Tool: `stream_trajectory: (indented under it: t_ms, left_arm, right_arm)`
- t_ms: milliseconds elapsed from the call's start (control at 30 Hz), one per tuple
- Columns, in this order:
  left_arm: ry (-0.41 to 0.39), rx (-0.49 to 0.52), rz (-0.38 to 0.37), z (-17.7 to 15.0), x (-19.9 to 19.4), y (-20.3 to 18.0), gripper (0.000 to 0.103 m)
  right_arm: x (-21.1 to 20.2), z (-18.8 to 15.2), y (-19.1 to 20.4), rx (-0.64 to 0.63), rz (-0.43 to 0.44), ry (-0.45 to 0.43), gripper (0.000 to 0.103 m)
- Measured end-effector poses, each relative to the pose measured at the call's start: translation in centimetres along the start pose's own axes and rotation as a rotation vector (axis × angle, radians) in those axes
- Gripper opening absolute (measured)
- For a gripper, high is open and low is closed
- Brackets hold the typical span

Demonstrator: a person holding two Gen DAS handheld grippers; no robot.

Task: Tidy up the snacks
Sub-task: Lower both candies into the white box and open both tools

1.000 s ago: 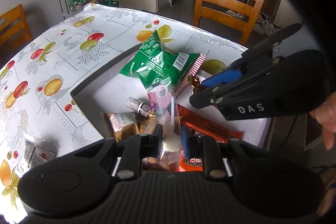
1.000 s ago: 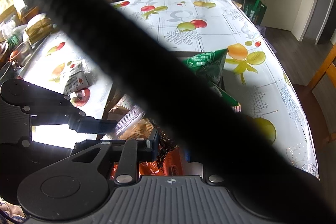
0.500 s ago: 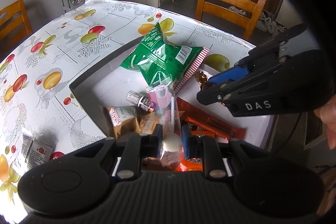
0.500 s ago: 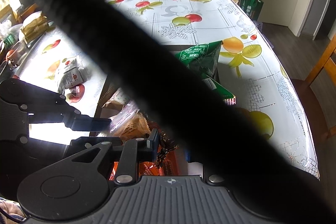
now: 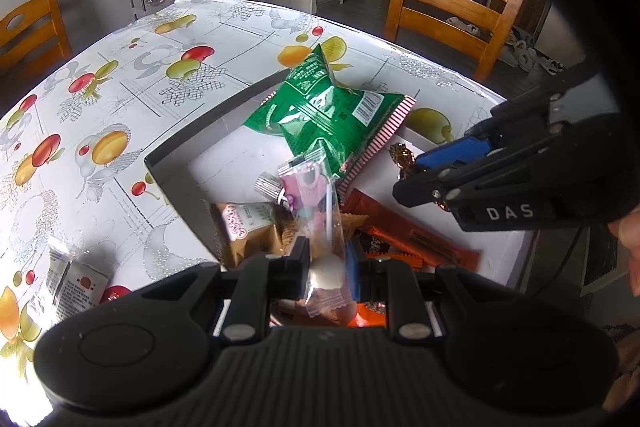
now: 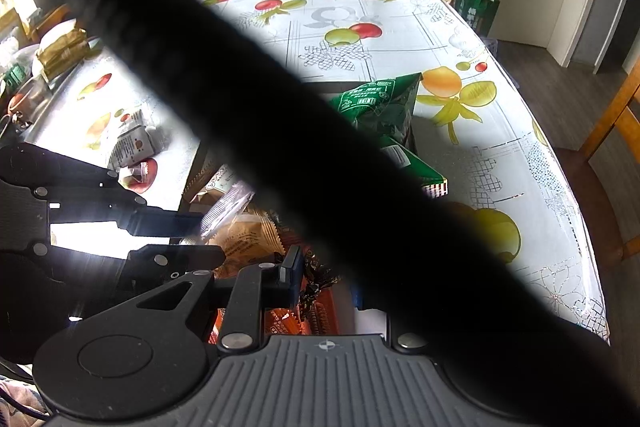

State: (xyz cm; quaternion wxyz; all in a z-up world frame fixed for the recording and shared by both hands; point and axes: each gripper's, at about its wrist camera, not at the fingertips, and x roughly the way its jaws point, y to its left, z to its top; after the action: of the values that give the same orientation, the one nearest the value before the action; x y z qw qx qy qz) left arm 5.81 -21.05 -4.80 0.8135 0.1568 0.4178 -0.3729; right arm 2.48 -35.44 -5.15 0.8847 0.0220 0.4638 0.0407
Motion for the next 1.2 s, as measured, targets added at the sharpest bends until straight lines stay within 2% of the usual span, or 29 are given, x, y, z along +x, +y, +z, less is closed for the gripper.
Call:
stream_trajectory:
  t_ms: [433, 1200]
  left_arm:
    - [0.016, -0.06, 0.014, 0.08, 0.5, 0.88, 0.017]
    - [0.021, -0.057, 0.006, 0.14, 0.77, 0.59, 0.017]
  right_arm:
    - [0.14, -0.22, -0.15, 0.011, -0.009, 0.007, 0.025]
    - [0.26, -0.43, -0.41, 0.013, -0.013, 0.016, 0.025]
